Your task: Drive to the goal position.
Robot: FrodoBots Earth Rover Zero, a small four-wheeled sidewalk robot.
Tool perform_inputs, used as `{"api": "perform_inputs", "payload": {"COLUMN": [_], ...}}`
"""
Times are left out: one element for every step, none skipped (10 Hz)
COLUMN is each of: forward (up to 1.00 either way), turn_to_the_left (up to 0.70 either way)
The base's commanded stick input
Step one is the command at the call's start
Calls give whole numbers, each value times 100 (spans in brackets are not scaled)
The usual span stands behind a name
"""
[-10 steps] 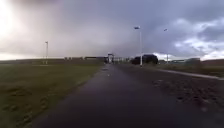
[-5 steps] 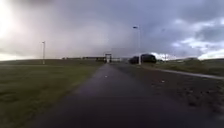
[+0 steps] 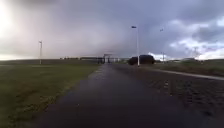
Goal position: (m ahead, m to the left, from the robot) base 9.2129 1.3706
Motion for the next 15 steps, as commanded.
{"api": "perform_inputs", "payload": {"forward": [70, 70, 70, 70, 70, 70, 70, 70, 70, 70, 70, 70, 70, 70, 70], "turn_to_the_left": [0, 0, 0, 0, 0, 0, 0, 0, 0, 0, 0, 0, 0, 0, 0]}}
